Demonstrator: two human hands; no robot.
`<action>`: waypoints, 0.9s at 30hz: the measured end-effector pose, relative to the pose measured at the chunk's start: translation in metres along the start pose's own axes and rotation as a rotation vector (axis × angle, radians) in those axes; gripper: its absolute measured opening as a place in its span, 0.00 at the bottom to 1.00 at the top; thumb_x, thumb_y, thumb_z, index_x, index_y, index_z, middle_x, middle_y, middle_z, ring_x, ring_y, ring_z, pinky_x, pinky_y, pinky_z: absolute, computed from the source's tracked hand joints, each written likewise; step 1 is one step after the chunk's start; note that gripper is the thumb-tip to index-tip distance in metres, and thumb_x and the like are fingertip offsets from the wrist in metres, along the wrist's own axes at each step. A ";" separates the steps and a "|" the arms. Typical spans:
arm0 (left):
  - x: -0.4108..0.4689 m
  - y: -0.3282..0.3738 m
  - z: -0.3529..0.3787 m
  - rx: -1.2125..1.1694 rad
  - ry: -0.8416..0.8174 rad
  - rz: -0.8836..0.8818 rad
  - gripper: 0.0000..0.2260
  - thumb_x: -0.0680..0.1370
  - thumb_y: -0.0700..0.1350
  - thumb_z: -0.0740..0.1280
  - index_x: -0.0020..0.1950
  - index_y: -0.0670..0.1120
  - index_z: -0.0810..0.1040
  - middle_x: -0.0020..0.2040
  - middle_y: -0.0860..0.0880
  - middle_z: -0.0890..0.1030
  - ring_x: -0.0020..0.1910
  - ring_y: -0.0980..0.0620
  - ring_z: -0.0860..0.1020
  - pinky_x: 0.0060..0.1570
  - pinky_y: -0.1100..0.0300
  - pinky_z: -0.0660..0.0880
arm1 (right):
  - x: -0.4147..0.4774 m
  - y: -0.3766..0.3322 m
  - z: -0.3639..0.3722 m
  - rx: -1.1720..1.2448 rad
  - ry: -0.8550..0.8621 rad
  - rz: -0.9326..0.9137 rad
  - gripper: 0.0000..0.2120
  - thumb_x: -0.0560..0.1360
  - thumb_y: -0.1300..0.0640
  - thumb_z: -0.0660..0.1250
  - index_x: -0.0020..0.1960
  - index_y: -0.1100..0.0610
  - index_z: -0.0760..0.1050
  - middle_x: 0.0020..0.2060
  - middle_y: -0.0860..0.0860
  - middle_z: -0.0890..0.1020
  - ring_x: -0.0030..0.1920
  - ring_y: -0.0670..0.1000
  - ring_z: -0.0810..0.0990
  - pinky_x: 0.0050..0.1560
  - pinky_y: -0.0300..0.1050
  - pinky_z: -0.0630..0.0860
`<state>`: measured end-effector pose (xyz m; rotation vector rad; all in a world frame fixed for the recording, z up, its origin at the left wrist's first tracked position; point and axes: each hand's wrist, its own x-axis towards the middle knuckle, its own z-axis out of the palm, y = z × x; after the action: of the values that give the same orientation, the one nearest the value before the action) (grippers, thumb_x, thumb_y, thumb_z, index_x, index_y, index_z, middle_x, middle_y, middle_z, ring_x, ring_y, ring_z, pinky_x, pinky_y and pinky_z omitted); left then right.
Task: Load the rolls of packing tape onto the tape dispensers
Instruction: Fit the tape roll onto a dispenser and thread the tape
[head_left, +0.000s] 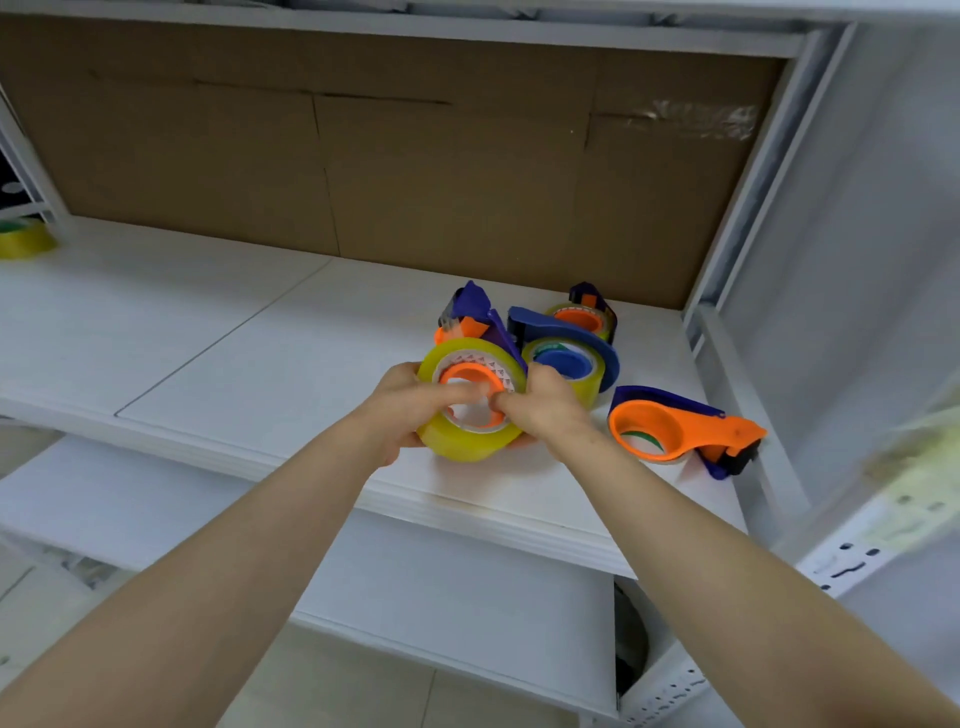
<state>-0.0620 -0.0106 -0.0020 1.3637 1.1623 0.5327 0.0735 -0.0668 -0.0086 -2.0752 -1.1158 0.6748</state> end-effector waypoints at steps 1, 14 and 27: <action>0.003 -0.001 0.002 -0.028 0.043 -0.011 0.21 0.70 0.43 0.73 0.61 0.45 0.73 0.53 0.44 0.80 0.47 0.46 0.79 0.36 0.58 0.76 | 0.002 -0.003 -0.002 -0.004 -0.023 0.007 0.18 0.73 0.47 0.67 0.58 0.57 0.72 0.50 0.54 0.80 0.52 0.55 0.79 0.52 0.51 0.79; 0.048 0.007 -0.012 -0.331 0.126 -0.163 0.24 0.76 0.37 0.64 0.71 0.43 0.63 0.63 0.38 0.74 0.52 0.40 0.76 0.44 0.47 0.75 | 0.046 0.026 -0.016 -0.956 0.033 -0.274 0.24 0.75 0.66 0.61 0.70 0.57 0.62 0.62 0.58 0.73 0.60 0.61 0.74 0.50 0.53 0.76; 0.076 0.003 0.033 -0.145 0.084 -0.145 0.26 0.73 0.33 0.64 0.70 0.40 0.62 0.64 0.37 0.72 0.57 0.39 0.74 0.50 0.49 0.74 | 0.044 0.030 -0.047 -0.880 0.078 -0.070 0.19 0.79 0.63 0.55 0.69 0.58 0.65 0.63 0.59 0.73 0.63 0.60 0.73 0.58 0.52 0.73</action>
<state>-0.0025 0.0392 -0.0305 1.1324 1.2555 0.5627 0.1437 -0.0558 -0.0066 -2.7137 -1.6155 0.0313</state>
